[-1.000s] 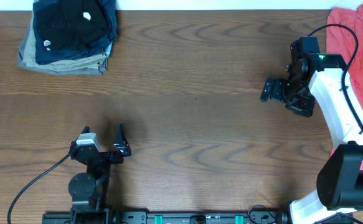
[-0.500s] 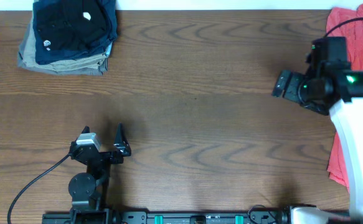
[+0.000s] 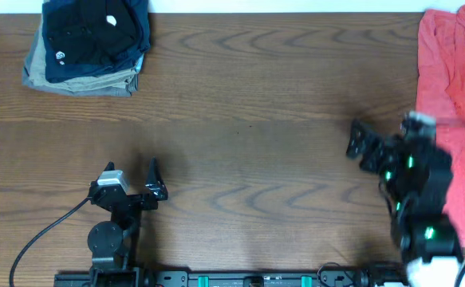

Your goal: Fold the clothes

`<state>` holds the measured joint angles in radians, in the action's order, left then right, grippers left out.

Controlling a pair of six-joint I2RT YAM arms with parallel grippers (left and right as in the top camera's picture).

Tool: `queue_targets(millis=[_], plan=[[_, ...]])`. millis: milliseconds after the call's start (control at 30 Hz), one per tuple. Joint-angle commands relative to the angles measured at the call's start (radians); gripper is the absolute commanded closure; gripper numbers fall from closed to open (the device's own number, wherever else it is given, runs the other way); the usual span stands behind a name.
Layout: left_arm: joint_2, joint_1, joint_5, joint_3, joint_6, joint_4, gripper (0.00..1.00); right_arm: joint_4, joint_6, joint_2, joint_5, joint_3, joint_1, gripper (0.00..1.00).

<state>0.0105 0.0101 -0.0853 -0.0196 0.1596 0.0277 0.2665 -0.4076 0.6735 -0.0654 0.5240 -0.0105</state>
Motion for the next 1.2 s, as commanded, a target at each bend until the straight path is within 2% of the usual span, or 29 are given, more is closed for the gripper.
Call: queue_targets(millis=[0, 200, 400, 833, 1033, 1167], plan=[[-0.006, -0.005, -0.007, 0.016, -0.006, 0.035, 0.02, -0.098, 0.013, -0.155, -0.060, -0.145, -0.004, 0.01], [-0.006, -0.005, -0.007, 0.016, -0.006, 0.036, 0.02, -0.226, 0.020, -0.367, -0.061, -0.323, -0.030, 0.01], [-0.006, -0.005, -0.007, 0.016, -0.006, 0.035, 0.02, -0.298, 0.024, -0.472, -0.055, -0.410, -0.054, 0.01], [-0.006, -0.005, -0.007, 0.016, -0.006, 0.035, 0.02, -0.276, 0.111, -0.671, -0.045, -0.519, -0.053, 0.01], [-0.006, -0.005, -0.007, 0.016, -0.005, 0.035, 0.02, -0.270, 0.188, -0.669, -0.035, -0.518, -0.053, 0.01], [-0.006, -0.005, -0.007, 0.016, -0.005, 0.035, 0.02, -0.197, 0.275, -0.669, -0.030, -0.518, -0.054, 0.01]])
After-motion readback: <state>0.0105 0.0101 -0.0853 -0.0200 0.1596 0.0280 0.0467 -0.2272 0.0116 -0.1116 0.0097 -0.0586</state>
